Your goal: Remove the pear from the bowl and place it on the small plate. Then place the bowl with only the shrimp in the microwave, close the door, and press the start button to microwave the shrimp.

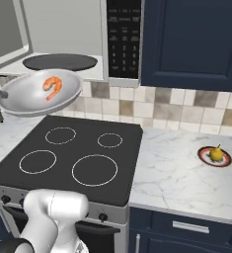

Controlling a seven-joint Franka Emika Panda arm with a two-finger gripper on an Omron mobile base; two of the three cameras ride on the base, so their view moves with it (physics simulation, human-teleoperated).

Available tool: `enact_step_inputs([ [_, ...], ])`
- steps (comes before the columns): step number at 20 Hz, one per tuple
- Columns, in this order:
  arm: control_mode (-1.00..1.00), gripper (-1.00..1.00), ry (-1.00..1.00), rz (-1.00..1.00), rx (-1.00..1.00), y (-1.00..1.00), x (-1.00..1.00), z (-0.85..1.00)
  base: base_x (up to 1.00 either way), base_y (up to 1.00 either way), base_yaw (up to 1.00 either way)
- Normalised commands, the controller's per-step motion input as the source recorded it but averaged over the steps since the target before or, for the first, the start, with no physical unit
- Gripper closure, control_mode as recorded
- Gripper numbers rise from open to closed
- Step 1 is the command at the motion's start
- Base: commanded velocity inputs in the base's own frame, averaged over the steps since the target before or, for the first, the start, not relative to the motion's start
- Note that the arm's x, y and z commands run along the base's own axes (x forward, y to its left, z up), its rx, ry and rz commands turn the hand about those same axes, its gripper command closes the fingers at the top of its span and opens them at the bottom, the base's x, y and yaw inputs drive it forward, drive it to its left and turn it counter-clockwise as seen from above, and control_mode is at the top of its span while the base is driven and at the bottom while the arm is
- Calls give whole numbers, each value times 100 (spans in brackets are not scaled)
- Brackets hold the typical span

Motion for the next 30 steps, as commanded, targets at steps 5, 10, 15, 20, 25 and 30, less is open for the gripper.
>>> enact_step_inputs([
  [5,-100,100,0,43,0,4,66,18,0,0,0],
  [10,-100,100,0,41,-3,4,74,27,0,0,0],
  [15,-100,100,0,36,-1,6,94,6,0,0,0],
  [20,-100,100,5,24,-2,16,95,0,0,0,0],
  [25,-100,100,12,14,-4,26,97,0,0,0,0],
  [30,-100,100,23,9,-6,23,94,-1,0,0,0],
])
